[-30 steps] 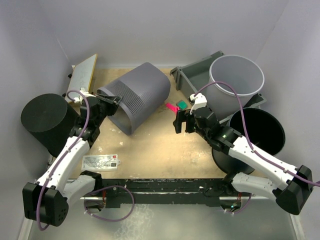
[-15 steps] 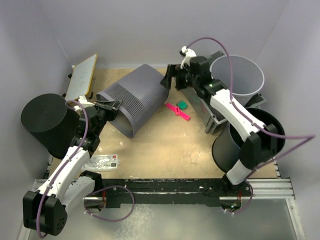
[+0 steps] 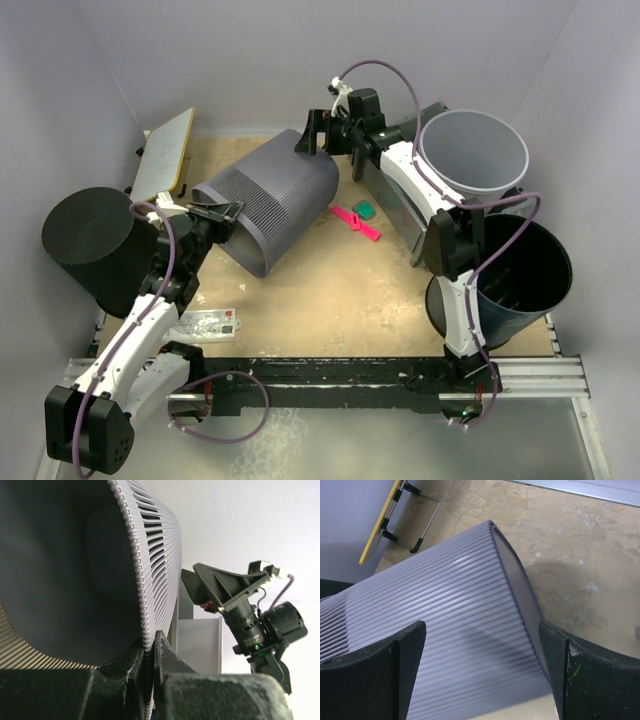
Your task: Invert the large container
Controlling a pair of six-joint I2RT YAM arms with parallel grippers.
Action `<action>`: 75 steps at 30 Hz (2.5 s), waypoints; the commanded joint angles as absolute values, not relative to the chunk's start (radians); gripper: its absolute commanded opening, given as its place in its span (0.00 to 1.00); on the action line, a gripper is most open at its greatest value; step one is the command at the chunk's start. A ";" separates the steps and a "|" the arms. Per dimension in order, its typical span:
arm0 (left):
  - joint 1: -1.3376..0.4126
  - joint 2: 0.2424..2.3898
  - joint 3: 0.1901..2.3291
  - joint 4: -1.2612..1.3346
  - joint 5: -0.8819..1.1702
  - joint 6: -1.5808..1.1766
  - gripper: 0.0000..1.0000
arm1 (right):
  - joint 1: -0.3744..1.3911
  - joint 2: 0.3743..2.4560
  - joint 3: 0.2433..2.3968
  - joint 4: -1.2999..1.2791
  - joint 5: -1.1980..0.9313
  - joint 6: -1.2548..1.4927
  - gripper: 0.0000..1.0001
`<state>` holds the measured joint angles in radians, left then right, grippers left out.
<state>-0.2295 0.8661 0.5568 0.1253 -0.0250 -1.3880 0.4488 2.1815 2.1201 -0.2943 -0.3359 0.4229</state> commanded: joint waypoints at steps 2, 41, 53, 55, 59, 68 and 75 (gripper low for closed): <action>-0.228 0.870 0.534 0.071 0.004 -1.318 0.00 | 0.445 2.163 2.146 -0.280 -0.573 0.444 0.95; -0.229 1.036 0.402 0.282 0.019 -1.135 0.35 | 0.653 1.794 1.835 0.128 -1.081 0.599 0.95; -0.229 1.090 0.388 0.285 0.007 -1.114 0.59 | 0.685 1.823 1.769 0.166 -1.080 0.631 0.95; -0.229 1.090 0.395 0.272 0.009 -1.109 0.61 | 0.691 1.821 1.742 0.182 -1.077 0.639 0.95; -0.229 1.041 0.441 0.177 -0.012 -1.083 0.61 | 0.694 1.789 1.725 0.162 -1.068 0.624 0.95; -0.229 0.825 0.762 -0.267 -0.136 -0.834 0.61 | 0.694 1.424 1.576 -0.160 -0.548 0.228 0.97; -0.229 0.737 0.930 -0.423 -0.009 -0.593 0.61 | 0.695 0.973 0.984 -0.048 -0.071 0.031 1.00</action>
<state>-0.2287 0.7696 0.8524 -0.2886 -0.0742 -0.7784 0.6930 1.0912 1.2156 -0.0742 -0.3805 0.1970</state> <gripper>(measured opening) 0.610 0.995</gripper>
